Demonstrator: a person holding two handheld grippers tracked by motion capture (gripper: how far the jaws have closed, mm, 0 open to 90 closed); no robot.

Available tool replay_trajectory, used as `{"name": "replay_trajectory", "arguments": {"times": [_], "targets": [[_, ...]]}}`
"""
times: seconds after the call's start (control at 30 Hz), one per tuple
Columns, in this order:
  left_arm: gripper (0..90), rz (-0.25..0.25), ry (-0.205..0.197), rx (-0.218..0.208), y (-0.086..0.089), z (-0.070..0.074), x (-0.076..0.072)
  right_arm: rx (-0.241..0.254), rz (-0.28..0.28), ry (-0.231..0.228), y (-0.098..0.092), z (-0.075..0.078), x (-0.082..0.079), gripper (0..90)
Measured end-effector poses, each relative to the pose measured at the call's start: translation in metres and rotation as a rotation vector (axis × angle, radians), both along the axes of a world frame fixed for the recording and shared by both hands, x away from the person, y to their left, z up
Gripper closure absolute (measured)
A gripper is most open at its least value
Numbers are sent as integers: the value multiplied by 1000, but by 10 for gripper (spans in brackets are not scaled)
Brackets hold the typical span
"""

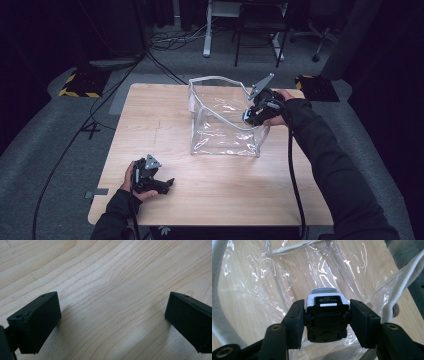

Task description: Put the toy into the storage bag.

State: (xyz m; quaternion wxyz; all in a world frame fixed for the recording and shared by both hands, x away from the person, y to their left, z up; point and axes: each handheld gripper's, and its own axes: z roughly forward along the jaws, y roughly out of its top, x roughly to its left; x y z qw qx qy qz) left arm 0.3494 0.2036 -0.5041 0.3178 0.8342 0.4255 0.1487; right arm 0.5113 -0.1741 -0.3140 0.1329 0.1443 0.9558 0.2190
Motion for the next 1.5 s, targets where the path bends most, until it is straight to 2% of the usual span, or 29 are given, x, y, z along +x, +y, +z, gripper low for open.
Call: {"name": "replay_trajectory", "arguments": {"times": [0.53,1.1,1.5], "targets": [[6,0,1,0,0,0,0,-37,2,15,-5,1,0,479],[6,0,1,0,0,0,0,-86,13,10,-4,2,0,478],[6,1,1,0,0,0,0,-63,17,11,-4,0,-2,477]]}}
